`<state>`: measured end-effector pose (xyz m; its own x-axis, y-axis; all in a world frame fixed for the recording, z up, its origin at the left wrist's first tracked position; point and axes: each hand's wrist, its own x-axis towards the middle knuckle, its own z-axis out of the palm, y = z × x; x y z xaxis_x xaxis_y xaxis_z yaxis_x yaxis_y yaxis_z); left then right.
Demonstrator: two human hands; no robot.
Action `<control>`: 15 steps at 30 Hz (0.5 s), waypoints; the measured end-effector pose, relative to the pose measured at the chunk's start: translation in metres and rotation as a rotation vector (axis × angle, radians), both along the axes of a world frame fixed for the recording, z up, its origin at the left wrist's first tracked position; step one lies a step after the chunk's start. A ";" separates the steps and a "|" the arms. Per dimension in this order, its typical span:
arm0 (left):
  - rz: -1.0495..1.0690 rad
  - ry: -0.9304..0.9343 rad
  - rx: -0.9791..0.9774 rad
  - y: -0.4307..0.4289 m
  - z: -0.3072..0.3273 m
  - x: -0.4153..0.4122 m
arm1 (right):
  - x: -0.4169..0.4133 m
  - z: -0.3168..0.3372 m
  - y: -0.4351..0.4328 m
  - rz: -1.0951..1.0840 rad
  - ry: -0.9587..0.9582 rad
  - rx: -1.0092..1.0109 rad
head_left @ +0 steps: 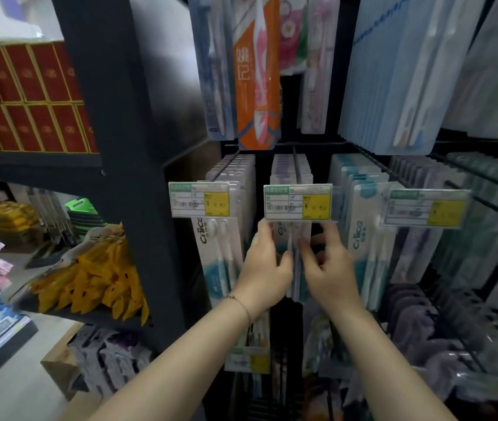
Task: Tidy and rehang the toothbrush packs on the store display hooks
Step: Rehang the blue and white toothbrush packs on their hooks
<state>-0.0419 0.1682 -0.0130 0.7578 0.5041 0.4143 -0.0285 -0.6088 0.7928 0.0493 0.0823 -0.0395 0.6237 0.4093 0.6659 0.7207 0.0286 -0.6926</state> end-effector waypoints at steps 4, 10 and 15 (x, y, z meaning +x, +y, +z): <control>-0.003 -0.021 -0.023 0.002 -0.004 0.002 | 0.002 0.001 0.000 0.016 -0.047 0.014; 0.059 -0.064 -0.052 0.005 -0.006 0.003 | 0.004 -0.001 0.003 -0.040 -0.043 0.011; 0.109 -0.064 -0.086 0.011 -0.003 0.005 | 0.004 -0.001 0.006 -0.051 0.166 0.092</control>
